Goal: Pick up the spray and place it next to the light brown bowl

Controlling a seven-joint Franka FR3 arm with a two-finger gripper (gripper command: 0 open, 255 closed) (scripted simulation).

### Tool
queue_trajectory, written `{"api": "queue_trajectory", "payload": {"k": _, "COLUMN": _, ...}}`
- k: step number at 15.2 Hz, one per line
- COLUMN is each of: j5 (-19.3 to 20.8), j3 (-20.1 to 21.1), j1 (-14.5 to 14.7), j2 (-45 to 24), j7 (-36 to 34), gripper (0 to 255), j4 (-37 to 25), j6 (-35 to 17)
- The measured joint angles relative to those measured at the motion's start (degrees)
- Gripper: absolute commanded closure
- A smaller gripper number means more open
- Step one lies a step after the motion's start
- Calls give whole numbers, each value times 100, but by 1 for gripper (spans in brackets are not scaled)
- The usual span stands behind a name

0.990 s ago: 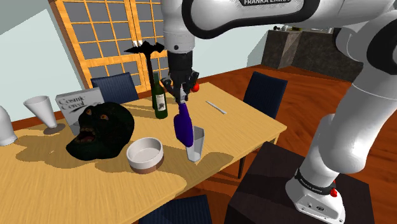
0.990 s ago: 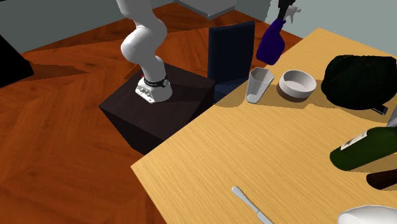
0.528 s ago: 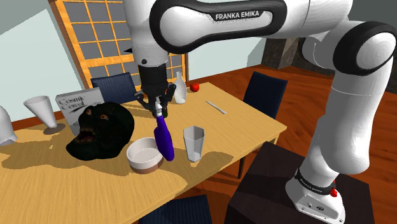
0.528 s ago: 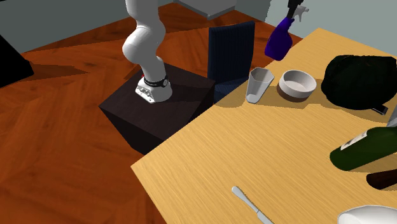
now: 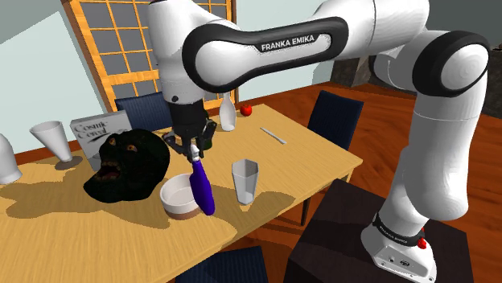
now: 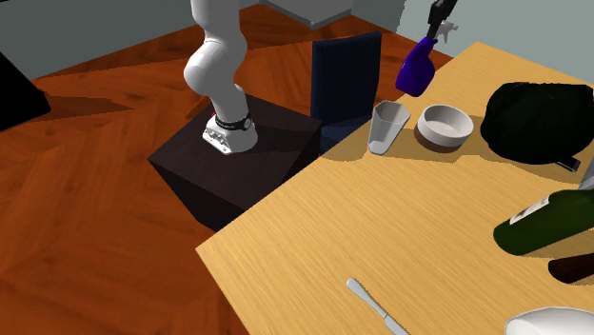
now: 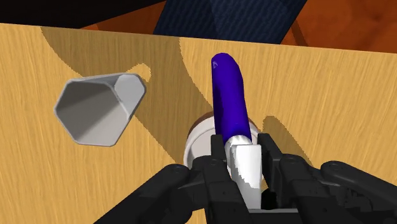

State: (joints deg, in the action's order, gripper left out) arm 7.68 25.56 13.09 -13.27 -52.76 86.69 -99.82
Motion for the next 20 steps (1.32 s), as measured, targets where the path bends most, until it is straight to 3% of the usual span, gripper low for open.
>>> {"api": "queue_trajectory", "payload": {"k": 20, "j5": 112, "j3": -55, "j1": -46, "j2": -138, "j7": -123, "gripper": 255, "j4": 1355, "j6": -1473}}
